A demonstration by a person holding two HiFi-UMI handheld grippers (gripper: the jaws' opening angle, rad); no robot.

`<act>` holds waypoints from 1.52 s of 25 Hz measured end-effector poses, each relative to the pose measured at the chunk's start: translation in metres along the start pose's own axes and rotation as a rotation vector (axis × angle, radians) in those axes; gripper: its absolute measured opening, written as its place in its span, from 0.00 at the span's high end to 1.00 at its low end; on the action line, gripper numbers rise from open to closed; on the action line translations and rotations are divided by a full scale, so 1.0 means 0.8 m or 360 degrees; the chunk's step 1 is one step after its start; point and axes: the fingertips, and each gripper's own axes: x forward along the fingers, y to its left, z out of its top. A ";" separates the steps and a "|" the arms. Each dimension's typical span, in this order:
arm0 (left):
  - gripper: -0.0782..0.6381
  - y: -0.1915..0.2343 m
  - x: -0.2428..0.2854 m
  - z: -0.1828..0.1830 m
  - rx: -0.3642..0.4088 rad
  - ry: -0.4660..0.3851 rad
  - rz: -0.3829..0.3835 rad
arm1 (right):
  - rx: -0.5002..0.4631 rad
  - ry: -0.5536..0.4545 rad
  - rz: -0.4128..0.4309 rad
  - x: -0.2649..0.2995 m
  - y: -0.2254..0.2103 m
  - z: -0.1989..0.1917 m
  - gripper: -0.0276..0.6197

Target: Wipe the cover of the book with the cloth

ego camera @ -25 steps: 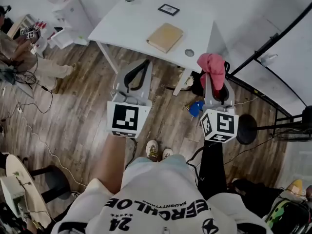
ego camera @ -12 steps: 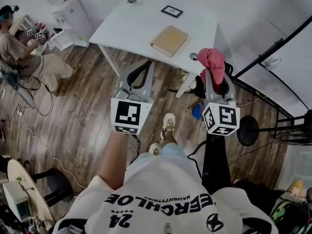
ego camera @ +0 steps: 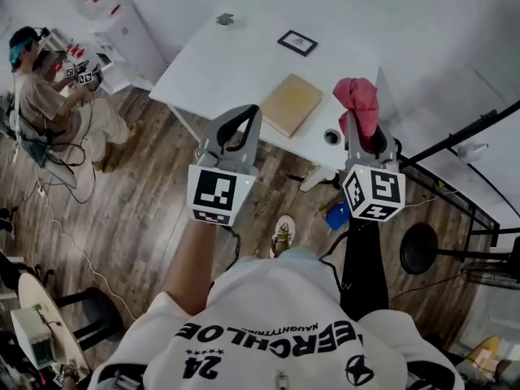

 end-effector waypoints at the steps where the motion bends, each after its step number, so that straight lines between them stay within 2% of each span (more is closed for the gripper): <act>1: 0.81 0.005 0.018 -0.001 0.0001 0.0002 0.0006 | 0.0016 -0.0015 0.0022 0.020 -0.008 0.000 0.80; 4: 0.81 0.019 0.062 -0.005 0.0004 0.0020 0.0029 | 0.0035 -0.0063 0.0069 0.066 -0.027 0.003 0.80; 10: 0.81 0.039 0.115 -0.014 0.0017 0.0039 0.0051 | 0.0080 -0.0078 0.0058 0.124 -0.054 -0.005 0.80; 17: 0.81 0.050 0.150 -0.020 0.0016 0.0053 0.0029 | 0.0143 -0.0041 0.0002 0.154 -0.074 -0.014 0.80; 24: 0.81 0.083 0.183 -0.029 0.0015 0.0011 -0.0038 | 0.0124 -0.0051 -0.0028 0.190 -0.069 -0.010 0.81; 27: 0.81 0.100 0.214 -0.043 0.0011 -0.0012 -0.0124 | 0.0073 -0.0033 -0.0092 0.210 -0.067 -0.017 0.80; 29: 0.81 0.105 0.240 -0.050 0.0050 -0.0024 -0.0211 | 0.0063 -0.0026 -0.0140 0.226 -0.068 -0.019 0.80; 31: 0.81 0.106 0.267 -0.054 0.0092 -0.0055 -0.0336 | 0.0062 -0.0027 -0.0207 0.243 -0.071 -0.019 0.80; 34: 0.81 0.110 0.306 -0.061 0.0085 -0.0106 -0.0553 | 0.0057 -0.0036 -0.0354 0.271 -0.072 -0.021 0.80; 38: 0.81 0.127 0.347 -0.075 0.0088 -0.0130 -0.0770 | 0.0069 -0.0025 -0.0552 0.309 -0.071 -0.028 0.80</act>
